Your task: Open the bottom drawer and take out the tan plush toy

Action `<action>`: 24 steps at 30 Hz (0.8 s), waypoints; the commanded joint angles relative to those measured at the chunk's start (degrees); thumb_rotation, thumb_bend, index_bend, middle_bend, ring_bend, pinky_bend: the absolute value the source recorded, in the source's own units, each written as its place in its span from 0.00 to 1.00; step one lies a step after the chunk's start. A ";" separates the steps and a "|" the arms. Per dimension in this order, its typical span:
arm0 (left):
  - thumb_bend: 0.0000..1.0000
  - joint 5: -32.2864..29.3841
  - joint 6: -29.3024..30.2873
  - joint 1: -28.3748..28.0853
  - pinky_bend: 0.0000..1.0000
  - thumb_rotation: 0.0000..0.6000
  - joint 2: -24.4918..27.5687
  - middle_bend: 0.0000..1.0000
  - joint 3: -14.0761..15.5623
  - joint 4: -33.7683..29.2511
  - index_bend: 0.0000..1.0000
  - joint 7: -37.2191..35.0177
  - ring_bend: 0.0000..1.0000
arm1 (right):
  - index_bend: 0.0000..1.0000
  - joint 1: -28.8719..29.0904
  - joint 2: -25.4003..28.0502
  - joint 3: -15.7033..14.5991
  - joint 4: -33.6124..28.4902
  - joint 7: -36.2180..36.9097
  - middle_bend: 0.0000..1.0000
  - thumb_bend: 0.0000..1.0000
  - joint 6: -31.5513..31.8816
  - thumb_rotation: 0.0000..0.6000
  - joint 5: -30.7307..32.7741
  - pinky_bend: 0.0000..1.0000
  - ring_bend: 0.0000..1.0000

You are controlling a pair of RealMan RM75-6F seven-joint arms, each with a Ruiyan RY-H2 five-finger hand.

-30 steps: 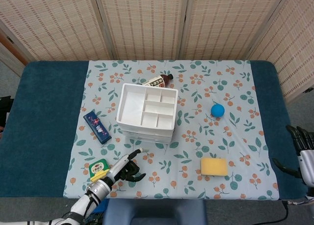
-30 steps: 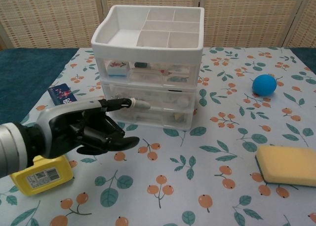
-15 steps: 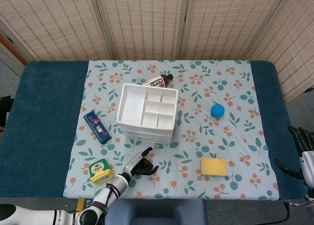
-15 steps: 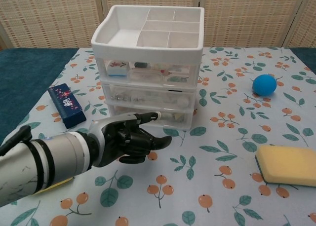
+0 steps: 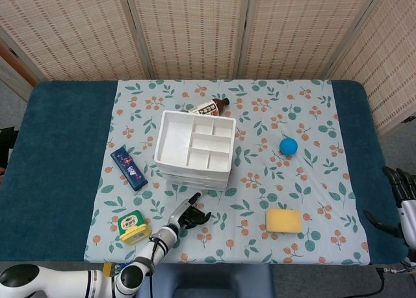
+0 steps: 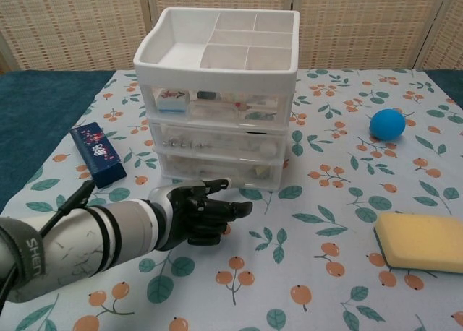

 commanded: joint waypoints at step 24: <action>0.44 -2.85 -1.34 3.35 1.00 1.00 -3.28 1.00 -5.43 3.18 0.15 -6.50 1.00 | 0.00 -0.30 0.16 0.00 -0.32 -0.25 0.07 0.23 -0.22 1.00 0.34 0.00 0.00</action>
